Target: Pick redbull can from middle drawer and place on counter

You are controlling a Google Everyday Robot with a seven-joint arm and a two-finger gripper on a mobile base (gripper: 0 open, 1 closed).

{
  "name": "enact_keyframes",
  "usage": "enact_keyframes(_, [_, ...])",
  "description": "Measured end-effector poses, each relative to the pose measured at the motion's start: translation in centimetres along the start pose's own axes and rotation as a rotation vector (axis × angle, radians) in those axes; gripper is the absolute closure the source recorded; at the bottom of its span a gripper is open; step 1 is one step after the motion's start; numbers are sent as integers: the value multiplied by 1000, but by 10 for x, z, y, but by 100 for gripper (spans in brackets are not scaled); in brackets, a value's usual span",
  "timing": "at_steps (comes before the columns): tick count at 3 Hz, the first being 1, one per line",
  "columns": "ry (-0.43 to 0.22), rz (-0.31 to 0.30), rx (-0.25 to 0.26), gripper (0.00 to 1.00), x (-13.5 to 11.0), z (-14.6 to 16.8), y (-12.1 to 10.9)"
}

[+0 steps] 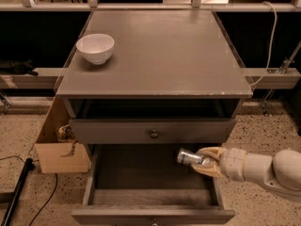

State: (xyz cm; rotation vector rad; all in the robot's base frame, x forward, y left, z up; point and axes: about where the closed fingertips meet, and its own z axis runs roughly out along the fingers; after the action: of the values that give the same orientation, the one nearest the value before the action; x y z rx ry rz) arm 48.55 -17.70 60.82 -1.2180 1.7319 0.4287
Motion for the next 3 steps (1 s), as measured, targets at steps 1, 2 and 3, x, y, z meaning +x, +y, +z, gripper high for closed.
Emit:
enact_keyframes(1, [-31, -51, 37, 100, -23, -23, 0])
enact_keyframes(2, [-79, -199, 111, 100, -89, -76, 5])
enact_keyframes(3, [-82, -228, 138, 100, -100, -92, 6])
